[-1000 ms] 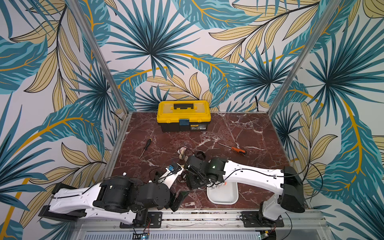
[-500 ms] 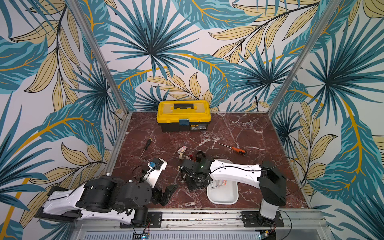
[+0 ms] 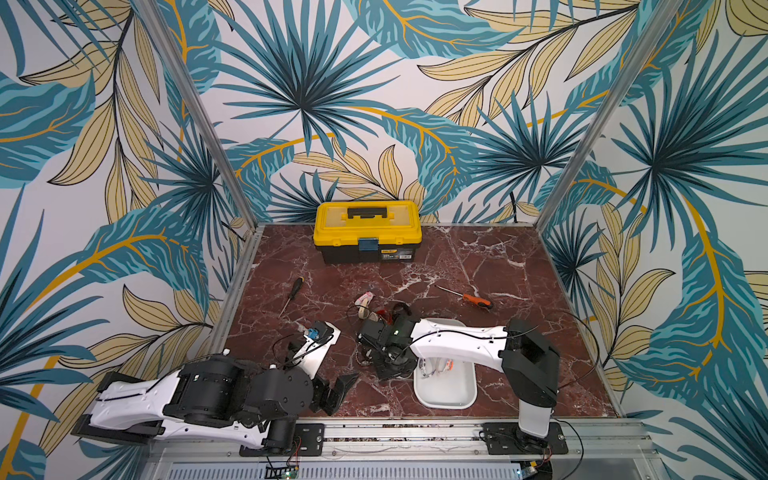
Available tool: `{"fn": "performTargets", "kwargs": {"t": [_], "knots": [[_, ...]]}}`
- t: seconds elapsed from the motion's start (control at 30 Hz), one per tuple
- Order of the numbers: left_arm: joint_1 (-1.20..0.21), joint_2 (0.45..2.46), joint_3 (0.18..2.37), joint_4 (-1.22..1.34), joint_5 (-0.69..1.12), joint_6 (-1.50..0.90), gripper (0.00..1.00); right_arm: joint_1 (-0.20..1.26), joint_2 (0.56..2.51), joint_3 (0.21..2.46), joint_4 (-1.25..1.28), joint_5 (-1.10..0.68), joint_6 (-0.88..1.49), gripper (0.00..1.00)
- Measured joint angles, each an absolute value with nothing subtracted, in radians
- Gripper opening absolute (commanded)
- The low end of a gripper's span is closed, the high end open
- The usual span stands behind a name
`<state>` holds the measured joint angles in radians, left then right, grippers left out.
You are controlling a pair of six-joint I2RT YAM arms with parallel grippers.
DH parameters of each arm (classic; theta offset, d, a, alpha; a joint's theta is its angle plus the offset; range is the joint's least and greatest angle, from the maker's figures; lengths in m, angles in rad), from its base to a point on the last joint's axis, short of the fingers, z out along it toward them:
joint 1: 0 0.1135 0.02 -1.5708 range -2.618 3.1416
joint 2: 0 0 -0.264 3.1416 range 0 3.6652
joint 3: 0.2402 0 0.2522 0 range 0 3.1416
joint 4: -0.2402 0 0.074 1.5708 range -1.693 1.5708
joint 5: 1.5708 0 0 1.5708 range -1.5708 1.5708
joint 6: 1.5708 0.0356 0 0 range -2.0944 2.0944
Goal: Put the watch into the storage box
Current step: Pick up the watch at the center of the board.
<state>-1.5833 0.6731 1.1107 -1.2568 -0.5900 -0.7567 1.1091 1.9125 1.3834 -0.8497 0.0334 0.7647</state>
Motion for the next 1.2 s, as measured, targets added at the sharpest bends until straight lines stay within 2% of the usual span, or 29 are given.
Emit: {"fn": "performTargets", "kwargs": {"t": [0.2, 0.27, 0.43, 0.5, 0.73, 0.8, 1.03, 1.2], "knots": [[-1.583, 0.673, 1.102, -1.246, -0.587, -0.745, 1.00, 1.097, 1.959, 1.386, -0.850, 0.041, 0.755, 0.43], [-1.583, 0.673, 1.102, -1.246, -0.587, -0.744, 1.00, 1.093, 1.969, 1.386, -0.850, 0.041, 0.750, 0.37], [-1.583, 0.673, 1.102, -1.249, -0.588, -0.746, 1.00, 1.091, 1.972, 1.386, -0.845, 0.041, 0.748, 0.33], [-1.583, 0.673, 1.102, -1.254, -0.588, -0.749, 1.00, 1.090, 1.972, 1.386, -0.844, 0.041, 0.744, 0.27], [-1.583, 0.672, 1.102, -1.270, -0.593, -0.753, 1.00, 1.087, 2.006, 1.402, -0.842, 0.041, 0.741, 0.23], [-1.583, 0.672, 1.102, -1.275, -0.596, -0.756, 1.00, 1.086, 2.011, 1.404, -0.842, 0.041, 0.736, 0.17], [-1.583, 0.668, 1.102, -1.290, -0.604, -0.764, 1.00, 1.086, 2.003, 1.423, -0.844, 0.043, 0.736, 0.16], [-1.583, 0.660, 1.102, -1.299, -0.609, -0.767, 1.00, 1.086, 1.899, 1.425, -0.855, 0.044, 0.735, 0.16]]}}
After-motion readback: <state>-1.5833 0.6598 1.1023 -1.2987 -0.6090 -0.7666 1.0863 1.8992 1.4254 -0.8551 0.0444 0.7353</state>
